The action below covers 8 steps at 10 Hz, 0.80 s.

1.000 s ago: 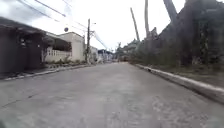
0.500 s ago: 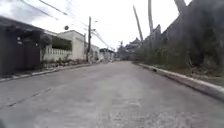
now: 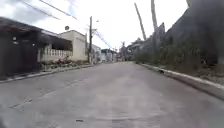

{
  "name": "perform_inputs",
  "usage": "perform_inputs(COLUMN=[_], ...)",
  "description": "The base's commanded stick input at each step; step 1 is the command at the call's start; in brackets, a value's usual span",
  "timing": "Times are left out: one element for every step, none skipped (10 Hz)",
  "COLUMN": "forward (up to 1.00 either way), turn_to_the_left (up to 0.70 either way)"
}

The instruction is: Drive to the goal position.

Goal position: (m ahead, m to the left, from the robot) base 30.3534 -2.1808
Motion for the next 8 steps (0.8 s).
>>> perform_inputs(forward=[1.00, 1.00, 1.00, 1.00, 1.00, 1.00, 1.00, 1.00], turn_to_the_left=[-0.34, -0.34, -0.34, -0.34, -0.34, -0.34, -0.34, -0.11])
